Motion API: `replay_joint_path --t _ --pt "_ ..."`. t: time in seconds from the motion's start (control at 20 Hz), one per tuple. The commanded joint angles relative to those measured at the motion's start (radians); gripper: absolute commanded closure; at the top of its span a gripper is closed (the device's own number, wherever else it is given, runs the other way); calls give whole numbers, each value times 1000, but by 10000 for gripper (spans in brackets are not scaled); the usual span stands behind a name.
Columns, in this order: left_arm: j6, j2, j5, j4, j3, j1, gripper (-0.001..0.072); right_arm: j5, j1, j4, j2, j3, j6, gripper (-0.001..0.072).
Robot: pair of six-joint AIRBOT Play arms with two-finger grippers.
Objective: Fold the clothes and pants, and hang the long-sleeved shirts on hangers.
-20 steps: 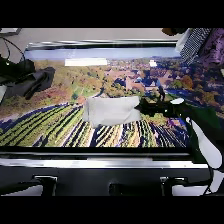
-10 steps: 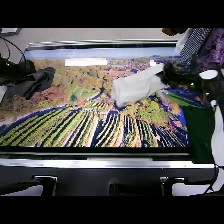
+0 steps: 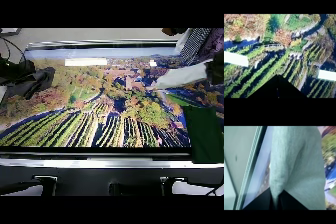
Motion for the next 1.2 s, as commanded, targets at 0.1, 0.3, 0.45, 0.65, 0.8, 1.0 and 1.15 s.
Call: replay_joint_path --t 0.1,0.3,0.45,0.65,0.8,1.0,1.15 --pt "0 -1 0 0 0 1 686 62 -31 -498 89 3 498 677" --pt "0 -1 0 0 0 1 686 249 -31 -715 146 3 672 677" --pt "0 -1 0 0 0 1 686 415 -31 -822 175 3 732 675" --pt "9 -1 0 0 0 1 686 555 -31 -848 191 2 625 675" --pt "34 -1 -14 1 0 1 686 686 -31 -875 192 -10 572 676" --pt "35 0 -62 1 0 8 686 766 -31 -921 214 -101 506 678" --pt "47 0 -78 0 0 9 686 760 -31 -988 303 -280 525 677"
